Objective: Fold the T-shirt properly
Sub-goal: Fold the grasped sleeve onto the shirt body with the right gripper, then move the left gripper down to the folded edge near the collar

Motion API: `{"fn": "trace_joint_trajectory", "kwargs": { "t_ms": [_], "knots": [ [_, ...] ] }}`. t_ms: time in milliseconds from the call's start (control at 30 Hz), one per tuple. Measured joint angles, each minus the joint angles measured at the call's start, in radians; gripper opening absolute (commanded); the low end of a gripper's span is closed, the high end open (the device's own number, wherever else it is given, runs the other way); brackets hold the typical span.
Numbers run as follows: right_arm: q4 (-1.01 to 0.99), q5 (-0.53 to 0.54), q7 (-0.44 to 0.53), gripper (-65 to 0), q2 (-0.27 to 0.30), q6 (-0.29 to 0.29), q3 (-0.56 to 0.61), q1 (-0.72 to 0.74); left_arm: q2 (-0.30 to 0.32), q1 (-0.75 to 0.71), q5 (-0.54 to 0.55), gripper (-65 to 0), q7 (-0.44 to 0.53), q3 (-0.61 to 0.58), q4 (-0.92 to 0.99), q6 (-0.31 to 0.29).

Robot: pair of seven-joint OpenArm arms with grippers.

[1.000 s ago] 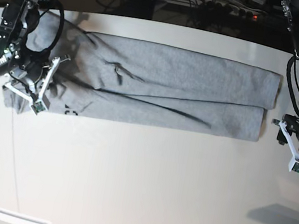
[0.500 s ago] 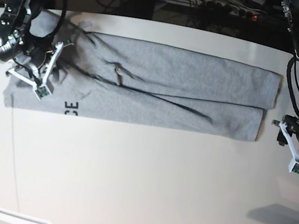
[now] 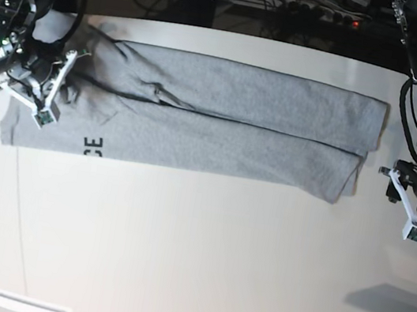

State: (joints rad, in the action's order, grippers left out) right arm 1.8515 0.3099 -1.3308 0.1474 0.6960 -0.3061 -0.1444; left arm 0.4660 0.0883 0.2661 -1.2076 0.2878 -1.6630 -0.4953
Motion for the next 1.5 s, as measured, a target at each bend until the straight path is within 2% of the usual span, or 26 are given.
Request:
{"fn": "trace_joint_trajectory", "kwargs": {
  "t_ms": [167,200,300,400,533,667,733,900,967,1033,1100,1233,1367,1500],
  "knots": [
    [0.000,-0.001,0.001,-64.9,-0.021,0.000,-0.002,-0.003,0.000,0.000,0.000,-27.2,0.000,0.000,0.000,0.000],
    [0.000,-0.003,0.000,-62.8,-0.029,0.000,-0.002,-0.004,0.000,0.000,0.000,-27.2,0.000,0.000,0.000,0.000],
    [0.001,-0.002,0.001,-51.8,-0.058,0.000,-0.003,-0.027,0.000,0.000,0.001,-27.2,0.000,0.000,0.000,0.000],
    [0.001,-0.003,0.000,-40.0,-0.059,0.000,-0.004,-0.040,0.002,0.000,0.000,-27.2,0.000,0.000,0.000,0.000],
    [0.001,-0.003,0.002,-31.2,-0.079,0.000,-0.077,-0.054,0.000,0.000,0.002,-27.2,0.000,0.000,0.000,0.000],
    [0.001,-0.003,0.001,-30.9,-0.085,0.000,-0.131,-0.064,-0.002,0.000,0.004,-27.2,0.000,0.000,-0.002,0.000],
    [0.001,-0.003,0.001,-30.9,-0.082,0.000,-0.133,-0.070,-0.024,0.005,0.003,-27.2,0.000,0.005,-0.004,0.000],
    [0.068,-0.003,0.001,-30.9,-0.056,0.000,-0.137,-0.077,-0.105,0.035,0.007,-27.2,-0.003,0.009,-0.072,-0.150],
    [0.097,0.000,0.007,-30.9,-0.052,-0.091,-0.154,-0.075,-0.136,0.043,0.007,-27.2,-0.004,0.012,-0.114,-0.188],
    [0.099,-0.003,0.011,-30.9,-0.054,-0.148,-0.182,-0.072,-0.171,0.062,0.003,-27.2,-0.009,0.014,-0.141,-0.195],
    [0.098,-0.003,0.006,-30.9,-0.044,-0.166,-0.188,-0.064,-0.197,0.084,0.004,-27.2,-0.007,0.013,-0.142,-0.195],
    [0.098,-0.003,0.069,-30.9,-0.024,-0.174,-0.191,-0.048,-0.231,0.122,0.009,-27.2,-0.001,0.013,-0.026,-0.198],
    [0.098,-0.002,0.103,-30.9,-0.032,-0.173,-0.195,-0.058,-0.230,0.175,-0.001,-27.5,-0.014,0.019,0.132,-0.198],
    [0.098,-0.003,0.106,-30.9,-0.031,-0.174,-0.204,-0.057,-0.233,0.211,0.004,-27.7,-0.003,0.026,0.182,-0.194]
  ]
}}
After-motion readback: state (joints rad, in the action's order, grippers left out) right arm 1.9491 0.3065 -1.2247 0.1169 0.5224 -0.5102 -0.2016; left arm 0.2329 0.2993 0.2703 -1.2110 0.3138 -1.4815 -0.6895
